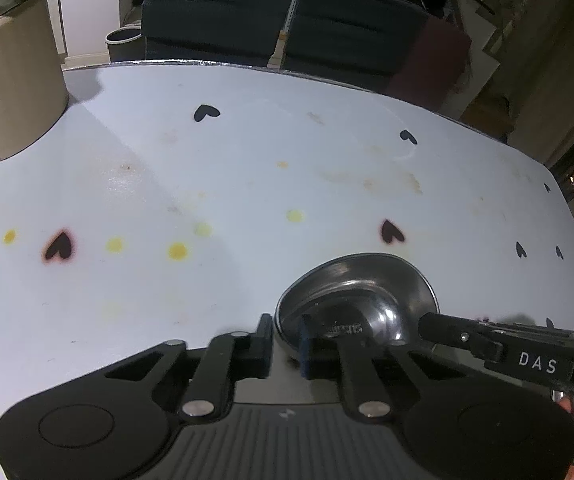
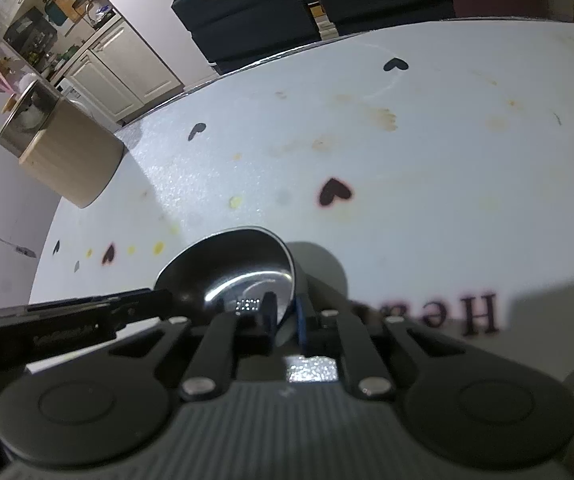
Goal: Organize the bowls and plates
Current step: 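Lift the round steel bowl with both tools and lower it into the steel tray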
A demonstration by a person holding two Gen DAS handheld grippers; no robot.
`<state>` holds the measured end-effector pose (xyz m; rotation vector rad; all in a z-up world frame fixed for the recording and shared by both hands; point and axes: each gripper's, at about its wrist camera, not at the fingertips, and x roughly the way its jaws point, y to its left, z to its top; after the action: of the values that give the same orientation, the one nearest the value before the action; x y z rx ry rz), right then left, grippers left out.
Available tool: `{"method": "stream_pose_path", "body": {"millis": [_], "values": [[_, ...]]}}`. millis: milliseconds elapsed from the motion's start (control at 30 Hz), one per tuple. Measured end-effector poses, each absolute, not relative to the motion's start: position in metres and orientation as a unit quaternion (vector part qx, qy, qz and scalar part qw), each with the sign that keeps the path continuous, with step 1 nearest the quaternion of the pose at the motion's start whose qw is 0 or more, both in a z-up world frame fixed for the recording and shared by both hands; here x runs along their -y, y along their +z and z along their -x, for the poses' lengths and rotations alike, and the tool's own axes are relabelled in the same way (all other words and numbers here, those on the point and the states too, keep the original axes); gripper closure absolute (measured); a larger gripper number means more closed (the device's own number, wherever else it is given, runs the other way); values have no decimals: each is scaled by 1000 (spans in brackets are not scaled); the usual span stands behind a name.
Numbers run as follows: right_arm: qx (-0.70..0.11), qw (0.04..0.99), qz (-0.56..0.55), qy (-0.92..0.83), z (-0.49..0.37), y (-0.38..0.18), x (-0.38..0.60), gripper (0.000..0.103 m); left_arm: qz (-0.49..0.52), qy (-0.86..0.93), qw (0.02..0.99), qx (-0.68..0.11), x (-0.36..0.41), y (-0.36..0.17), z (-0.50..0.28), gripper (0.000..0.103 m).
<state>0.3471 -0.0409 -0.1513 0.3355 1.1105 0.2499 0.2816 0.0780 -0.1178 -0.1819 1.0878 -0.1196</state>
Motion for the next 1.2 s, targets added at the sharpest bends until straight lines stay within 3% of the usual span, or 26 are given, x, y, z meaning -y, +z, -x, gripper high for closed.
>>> {"method": "stream_pose_path", "body": {"millis": [633,1200], "values": [[-450,870,-164,116,-328,-102,69,94,100,-85,895,-427,-48,-62,-258,92],[-397,895,-181,87,-252,-58,180,94,86,-179,894,-401,51,-40,-235,92]]}}
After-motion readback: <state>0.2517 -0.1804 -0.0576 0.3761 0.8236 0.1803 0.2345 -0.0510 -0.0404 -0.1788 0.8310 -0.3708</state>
